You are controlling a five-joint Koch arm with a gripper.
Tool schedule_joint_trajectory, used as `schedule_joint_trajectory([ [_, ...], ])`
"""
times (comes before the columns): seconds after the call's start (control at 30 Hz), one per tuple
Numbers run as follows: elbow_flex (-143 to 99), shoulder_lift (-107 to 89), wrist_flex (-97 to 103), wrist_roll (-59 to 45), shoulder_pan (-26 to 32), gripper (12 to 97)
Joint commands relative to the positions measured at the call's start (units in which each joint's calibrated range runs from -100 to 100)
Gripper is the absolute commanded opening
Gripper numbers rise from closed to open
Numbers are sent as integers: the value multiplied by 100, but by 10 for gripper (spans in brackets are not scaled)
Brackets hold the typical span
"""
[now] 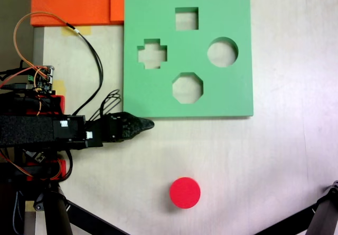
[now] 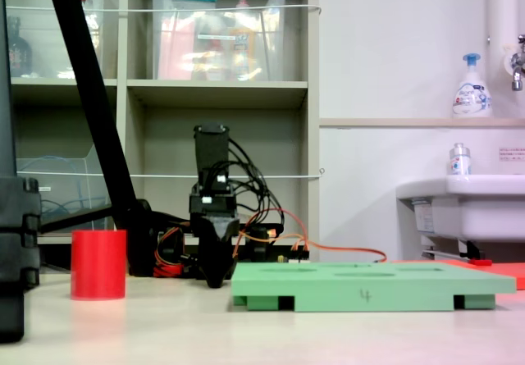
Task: Put the cylinder block into the corresponding hole
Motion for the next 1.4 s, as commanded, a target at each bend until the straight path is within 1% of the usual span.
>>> schedule_joint_trajectory([
  [0.0,-225,-41,-158,-44,10,499],
  [0.77,-225,-41,-158,-44,5,495],
  [0.93,-225,-41,-158,166,-249,502],
  [1.0,-225,-41,-43,601,-435,527],
  [1.07,-225,-41,612,1426,-537,527],
  [1.13,-225,-41,1700,2330,-606,519],
  [1.2,-225,-41,2547,2891,-713,511],
  [1.27,-225,-41,3905,3541,-835,507],
  [1.37,-225,-41,5253,4811,-1065,518],
])
